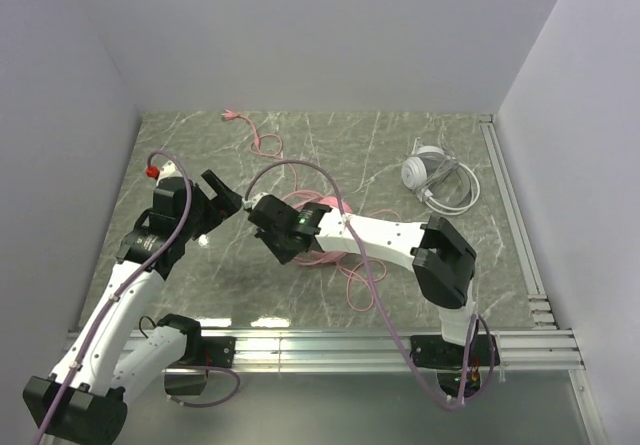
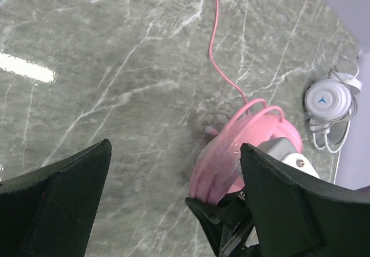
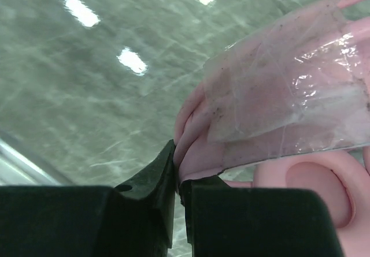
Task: Wrap the headphones
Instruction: Pass the headphones from the right arm to the left
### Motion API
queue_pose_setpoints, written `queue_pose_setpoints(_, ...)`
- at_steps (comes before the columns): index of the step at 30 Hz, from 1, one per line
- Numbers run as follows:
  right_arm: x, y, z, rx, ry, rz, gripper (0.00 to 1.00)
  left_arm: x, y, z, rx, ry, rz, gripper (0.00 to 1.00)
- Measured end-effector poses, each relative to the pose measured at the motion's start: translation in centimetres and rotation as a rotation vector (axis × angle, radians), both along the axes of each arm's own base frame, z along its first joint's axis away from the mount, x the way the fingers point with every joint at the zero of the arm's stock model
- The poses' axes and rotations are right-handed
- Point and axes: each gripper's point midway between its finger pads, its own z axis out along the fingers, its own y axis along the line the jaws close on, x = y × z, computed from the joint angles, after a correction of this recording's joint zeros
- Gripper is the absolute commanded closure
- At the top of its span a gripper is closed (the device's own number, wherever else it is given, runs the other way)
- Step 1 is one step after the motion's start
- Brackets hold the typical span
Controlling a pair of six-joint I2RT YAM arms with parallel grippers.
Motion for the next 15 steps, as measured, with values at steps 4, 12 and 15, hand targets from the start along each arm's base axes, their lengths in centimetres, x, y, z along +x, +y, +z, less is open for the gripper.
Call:
queue_pose_setpoints(4, 0.3, -0.8, -0.5, -0.054, -0.045, -0.022, 0.7, -0.3, 0.0, -0.9, 0.004, 0.016, -0.006, 0.01)
queue_pose_setpoints(12, -0.7, -2.0, 0.4, -0.025, -0.088, 0.012, 0.36, 0.2, -0.9, -2.4, 0.009, 0.044, -0.057, 0.01)
queue_pose_setpoints(15, -0.6, -1.4, 2.5, 0.036, -0.121, 0.018, 0.32, 0.5, -1.2, -2.3, 0.003, 0.038, -0.073, 0.01)
